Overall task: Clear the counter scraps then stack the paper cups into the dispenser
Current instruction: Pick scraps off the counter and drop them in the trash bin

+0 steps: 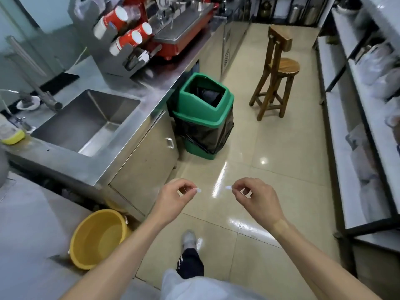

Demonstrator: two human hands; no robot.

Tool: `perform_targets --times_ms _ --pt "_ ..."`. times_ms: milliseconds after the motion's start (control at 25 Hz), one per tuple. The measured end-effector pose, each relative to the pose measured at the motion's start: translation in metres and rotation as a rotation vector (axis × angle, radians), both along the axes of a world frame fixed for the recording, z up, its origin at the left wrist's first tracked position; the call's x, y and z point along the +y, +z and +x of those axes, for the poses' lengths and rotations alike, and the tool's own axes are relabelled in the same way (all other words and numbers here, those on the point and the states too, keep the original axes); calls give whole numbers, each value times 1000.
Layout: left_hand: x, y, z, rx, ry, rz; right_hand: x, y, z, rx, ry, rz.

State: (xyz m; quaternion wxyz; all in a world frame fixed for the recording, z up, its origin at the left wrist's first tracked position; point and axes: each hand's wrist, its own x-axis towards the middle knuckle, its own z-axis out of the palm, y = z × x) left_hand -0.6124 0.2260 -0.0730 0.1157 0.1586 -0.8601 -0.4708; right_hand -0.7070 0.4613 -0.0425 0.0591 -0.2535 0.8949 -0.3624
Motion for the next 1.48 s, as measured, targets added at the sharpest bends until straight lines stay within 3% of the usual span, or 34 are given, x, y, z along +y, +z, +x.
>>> perform_targets --times_ms 320,720,1480 --pt "-88 -14 -92 -15 -34 122 -91 -5 -80 -38 -66 82" --pt "-177 -28 -191 15 -76 129 -174 -16 -159 -38 -133 105" --pt "-199 -11 -458 -47 -34 154 -200 -27 -447 -44 -63 71"
